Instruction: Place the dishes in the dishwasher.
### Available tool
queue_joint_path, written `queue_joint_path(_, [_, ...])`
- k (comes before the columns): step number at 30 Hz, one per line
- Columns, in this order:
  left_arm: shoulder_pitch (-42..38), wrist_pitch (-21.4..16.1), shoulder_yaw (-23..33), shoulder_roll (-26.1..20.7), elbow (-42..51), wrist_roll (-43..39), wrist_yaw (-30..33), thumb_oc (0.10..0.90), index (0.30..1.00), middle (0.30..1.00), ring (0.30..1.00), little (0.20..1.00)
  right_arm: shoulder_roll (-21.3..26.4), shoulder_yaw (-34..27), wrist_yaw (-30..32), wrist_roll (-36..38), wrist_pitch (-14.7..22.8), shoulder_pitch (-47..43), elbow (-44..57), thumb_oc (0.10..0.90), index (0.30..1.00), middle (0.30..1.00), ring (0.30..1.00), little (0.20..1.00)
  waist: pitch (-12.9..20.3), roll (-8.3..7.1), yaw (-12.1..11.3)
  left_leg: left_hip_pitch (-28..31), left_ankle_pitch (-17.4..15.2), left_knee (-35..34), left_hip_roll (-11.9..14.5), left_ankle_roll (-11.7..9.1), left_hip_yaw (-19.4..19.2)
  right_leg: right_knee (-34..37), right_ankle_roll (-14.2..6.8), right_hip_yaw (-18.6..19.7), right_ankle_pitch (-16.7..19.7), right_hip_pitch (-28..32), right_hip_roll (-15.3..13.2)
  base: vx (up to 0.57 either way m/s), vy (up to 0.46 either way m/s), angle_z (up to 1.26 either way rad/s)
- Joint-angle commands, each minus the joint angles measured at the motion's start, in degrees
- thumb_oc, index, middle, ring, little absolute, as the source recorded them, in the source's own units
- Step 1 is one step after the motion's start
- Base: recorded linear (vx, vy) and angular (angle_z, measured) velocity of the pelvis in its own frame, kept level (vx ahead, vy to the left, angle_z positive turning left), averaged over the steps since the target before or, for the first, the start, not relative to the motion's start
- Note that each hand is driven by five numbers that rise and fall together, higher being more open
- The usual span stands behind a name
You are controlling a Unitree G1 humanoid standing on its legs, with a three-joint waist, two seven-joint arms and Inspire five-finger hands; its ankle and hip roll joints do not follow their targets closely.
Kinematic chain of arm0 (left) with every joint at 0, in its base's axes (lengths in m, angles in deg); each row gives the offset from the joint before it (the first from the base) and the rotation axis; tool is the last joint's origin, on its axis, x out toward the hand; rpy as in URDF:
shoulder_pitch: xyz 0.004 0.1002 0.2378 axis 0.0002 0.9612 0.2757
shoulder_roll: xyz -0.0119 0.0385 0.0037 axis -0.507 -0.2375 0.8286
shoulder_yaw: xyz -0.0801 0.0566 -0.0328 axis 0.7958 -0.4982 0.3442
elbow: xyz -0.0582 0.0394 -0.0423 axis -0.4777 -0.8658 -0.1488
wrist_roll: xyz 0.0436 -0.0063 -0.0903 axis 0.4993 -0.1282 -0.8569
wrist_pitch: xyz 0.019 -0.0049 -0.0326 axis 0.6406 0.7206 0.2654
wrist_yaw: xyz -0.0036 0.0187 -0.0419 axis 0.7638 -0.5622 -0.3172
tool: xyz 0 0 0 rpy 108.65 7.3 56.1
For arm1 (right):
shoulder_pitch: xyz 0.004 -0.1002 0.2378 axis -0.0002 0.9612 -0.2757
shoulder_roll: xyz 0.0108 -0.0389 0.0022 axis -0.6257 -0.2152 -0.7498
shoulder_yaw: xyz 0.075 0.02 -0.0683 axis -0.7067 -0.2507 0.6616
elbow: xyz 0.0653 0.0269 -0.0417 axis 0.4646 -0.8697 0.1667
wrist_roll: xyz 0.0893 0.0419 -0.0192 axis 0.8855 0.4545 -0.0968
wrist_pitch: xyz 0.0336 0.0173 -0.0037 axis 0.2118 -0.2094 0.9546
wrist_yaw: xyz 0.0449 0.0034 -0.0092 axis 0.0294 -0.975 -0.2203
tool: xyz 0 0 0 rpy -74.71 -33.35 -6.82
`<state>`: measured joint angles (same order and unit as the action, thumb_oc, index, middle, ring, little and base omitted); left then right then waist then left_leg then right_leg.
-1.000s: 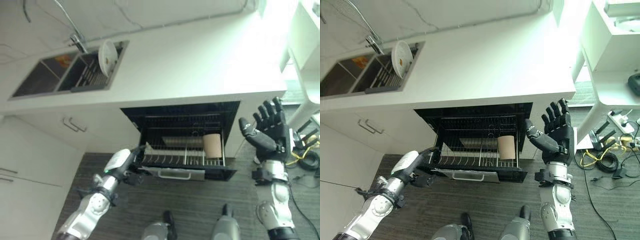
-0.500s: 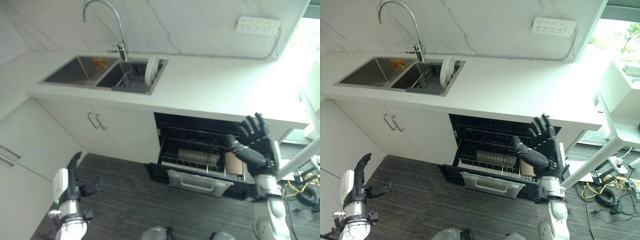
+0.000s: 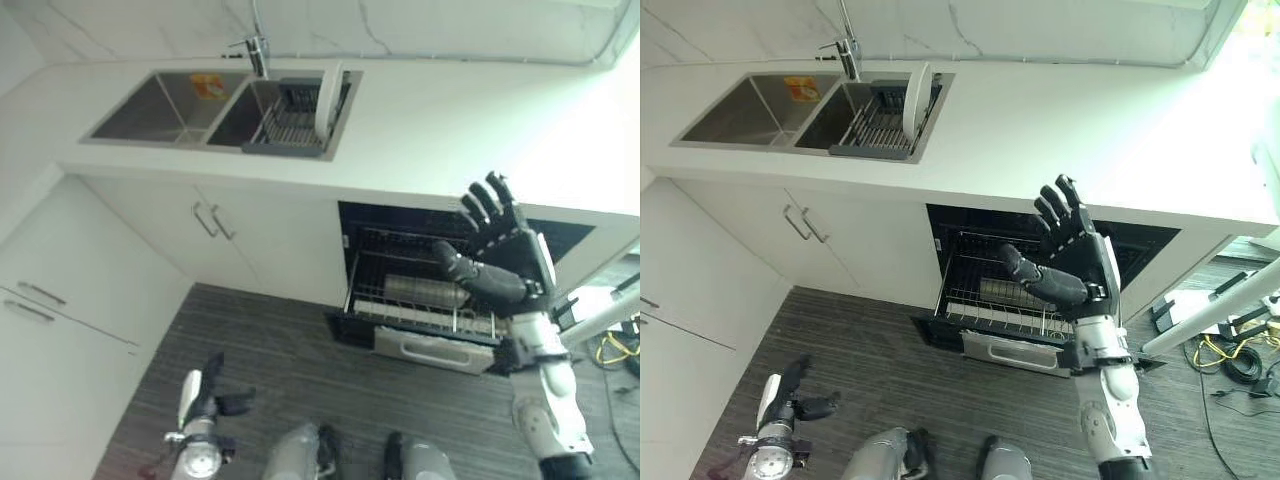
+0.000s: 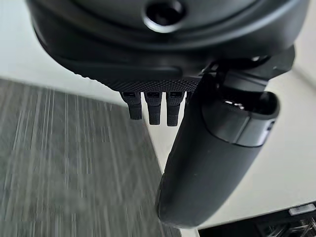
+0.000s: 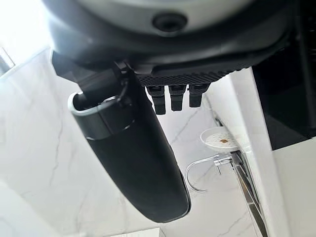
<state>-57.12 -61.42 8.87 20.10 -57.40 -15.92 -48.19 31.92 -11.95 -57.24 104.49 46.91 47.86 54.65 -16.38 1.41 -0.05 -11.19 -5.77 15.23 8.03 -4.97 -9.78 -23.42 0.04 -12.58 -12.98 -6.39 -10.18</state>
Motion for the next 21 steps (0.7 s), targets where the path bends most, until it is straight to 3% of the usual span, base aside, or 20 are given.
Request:
queue_joint_path(1, [-0.3,-3.86,3.57,-0.98,2.22,-4.55,-2.45,0.8,0.9,0.9,0.9,0.9,1.91,-0.92,-0.18,-1.24,4.94,-4.92,4.26,0.8,0.9,0.9,0.9,0.9,2.63,1.08,-0.57,0.12,5.97,1.96,2.79,-0.72,2.96,6.23,-3.52,2.65,-0.05,4.76,5.22,0.2,0.276,-0.37])
queue_joint_path(3, [-0.64,-3.7,3.1,0.55,-0.79,-5.49,-5.61,0.8,0.9,0.9,0.9,0.9,2.18,-1.27,-0.05,-1.21,5.63,-4.11,4.37,0.8,0.9,0.9,0.9,0.9,3.01,1.43,0.19,0.54,3.51,1.96,4.54,-0.39,-0.38,6.23,-4.13,0.66,-0.28,5.41,4.1,0.25,0.379,-0.47])
queue_joint_path(7, [-0.19,-1.51,1.99,3.2,-7.1,-9.78,-9.41,0.8,0.9,0.9,0.9,0.9,1.39,-2.09,3.07,-1.66,6.88,-1.74,6.41,0.8,0.9,0.9,0.9,0.9,3.32,1.65,0.11,2.86,0.04,1.96,1.67,1.54,0.3,6.23,-5.04,-0.56,0.51,6.9,2.35,0.21,0.321,0.11])
queue_joint_path(10, [-0.24,-1.27,1.47,3.83,-9.61,-7.58,-10.32,0.8,0.9,0.9,0.9,0.9,1.06,-2.55,5.03,-2.27,6.95,-1.51,7.24,0.8,0.9,0.9,0.9,0.9,3.29,1.55,-0.35,3.62,-1.45,1.96,-0.54,3.27,0.7,5.04,-5.08,-0.4,0.4,7.0,1.97,0.13,0.215,0.15])
queue_joint_path(12, [-0.57,1.35,1.15,4.05,-11.86,-9.4,-11.27,0.8,0.9,0.9,0.9,0.9,0.52,-2.49,7.52,-3.53,7.25,-2.04,8.21,0.8,0.9,0.9,0.9,0.9,3.38,1.35,-1.26,3.9,-3.51,1.96,-3.38,6.31,-0.09,-0.93,-6.11,-0.49,1.16,5.62,1.5,0.12,0.282,0.08])
queue_joint_path(16, [-0.16,3.88,1.12,4.53,-13.66,-11.55,-10.88,0.8,0.9,0.9,0.9,0.9,0.0,-1.0,7.31,-3.22,5.85,-3.59,8.52,0.8,0.9,0.9,0.9,0.9,3.35,1.17,-2.99,4.27,-5.45,1.96,-4.35,8.39,-3.7,-8.27,-7.41,-5.86,5.34,2.71,-0.47,0.05,0.169,-0.23])
queue_joint_path(20, [0.1,5.09,2.49,4.71,-14.89,-15.23,-11.45,0.8,0.9,0.9,0.9,0.9,0.22,1.01,7.4,-3.03,5.74,-5.83,7.65,0.8,0.9,0.9,0.9,0.9,2.43,0.28,-2.92,5.78,-6.68,1.96,-5.03,7.52,-5.43,-1.17,-7.13,-9.2,6.34,1.03,2.03,0.06,-0.014,-0.91])
queue_joint_path(21, [0.73,5.26,3.02,5.05,-15.21,-15.86,-12.2,0.8,0.9,0.9,0.9,0.9,0.4,1.28,7.27,-2.25,5.49,-7.19,7.74,0.8,0.9,0.9,0.9,0.9,1.56,-0.35,-2.71,6.92,-7.64,1.96,-5.79,6.97,-5.97,3.95,-7.36,-12.33,10.34,-1.0,1.82,0.06,-0.062,-0.47])
